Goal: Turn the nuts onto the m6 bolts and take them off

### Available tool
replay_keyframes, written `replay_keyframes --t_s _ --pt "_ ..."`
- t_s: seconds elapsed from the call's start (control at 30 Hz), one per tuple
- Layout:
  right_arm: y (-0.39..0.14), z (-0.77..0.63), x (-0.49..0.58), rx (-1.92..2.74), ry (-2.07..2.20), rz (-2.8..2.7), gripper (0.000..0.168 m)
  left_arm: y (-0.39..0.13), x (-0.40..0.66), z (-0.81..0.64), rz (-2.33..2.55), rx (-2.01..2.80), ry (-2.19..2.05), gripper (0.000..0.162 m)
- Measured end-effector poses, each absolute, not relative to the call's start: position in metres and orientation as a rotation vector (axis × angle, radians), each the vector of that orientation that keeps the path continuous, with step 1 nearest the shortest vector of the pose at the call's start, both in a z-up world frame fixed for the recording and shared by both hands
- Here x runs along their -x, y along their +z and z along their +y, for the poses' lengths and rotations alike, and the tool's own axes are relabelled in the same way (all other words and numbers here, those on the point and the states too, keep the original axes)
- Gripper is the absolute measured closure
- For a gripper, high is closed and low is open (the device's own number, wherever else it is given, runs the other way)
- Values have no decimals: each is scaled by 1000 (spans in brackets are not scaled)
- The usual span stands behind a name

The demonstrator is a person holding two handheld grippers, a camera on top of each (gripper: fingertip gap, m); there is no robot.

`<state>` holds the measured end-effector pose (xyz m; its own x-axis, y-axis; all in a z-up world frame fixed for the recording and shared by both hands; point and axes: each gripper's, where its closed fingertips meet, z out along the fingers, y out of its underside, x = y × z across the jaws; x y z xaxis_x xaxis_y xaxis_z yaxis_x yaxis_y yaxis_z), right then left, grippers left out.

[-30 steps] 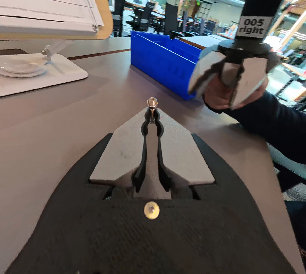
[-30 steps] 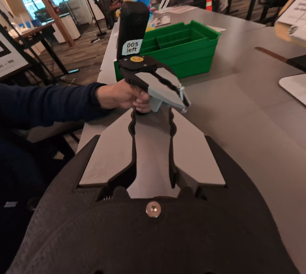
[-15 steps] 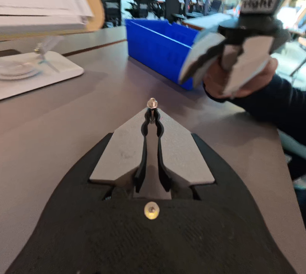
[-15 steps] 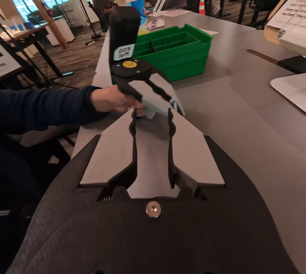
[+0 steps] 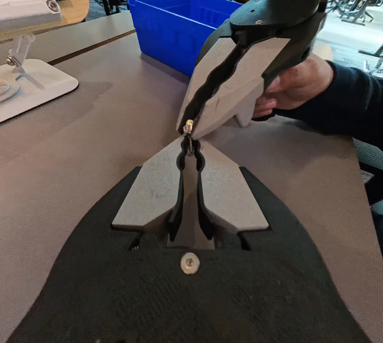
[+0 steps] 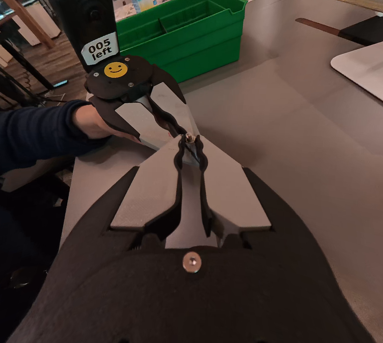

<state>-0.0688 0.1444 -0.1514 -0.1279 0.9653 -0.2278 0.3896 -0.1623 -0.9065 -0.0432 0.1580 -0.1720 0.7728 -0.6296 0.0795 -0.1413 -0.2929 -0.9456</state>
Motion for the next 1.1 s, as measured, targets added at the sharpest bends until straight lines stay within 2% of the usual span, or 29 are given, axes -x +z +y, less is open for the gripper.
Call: replay_keyframes --t_s 0.4,0.43,0.53,0.6,0.87,0.93,1.03,1.1 --pt "-151 153 69 1593 1272 -1463 161 -172 49 162 571 1829 -462 158" --pt "-151 155 68 1598 1262 -1450 161 -170 49 162 565 1819 -465 154" --pt "-148 163 66 1604 1218 -1406 161 -160 51 162 524 1780 -503 128" --pt "-141 166 62 1592 1185 -1384 161 -156 54 161 500 1768 -521 120" --pt "-67 232 -29 1581 792 -1167 161 -157 64 164 464 1782 -509 125" --pt "-75 275 -69 1711 646 -1100 161 -159 63 164 468 1791 -501 127" --pt "-115 328 -121 1948 452 -1058 160 -164 60 164 485 1811 -490 128" --pt "-125 343 -138 1995 382 -1030 151 -168 60 165 494 1826 -470 128"
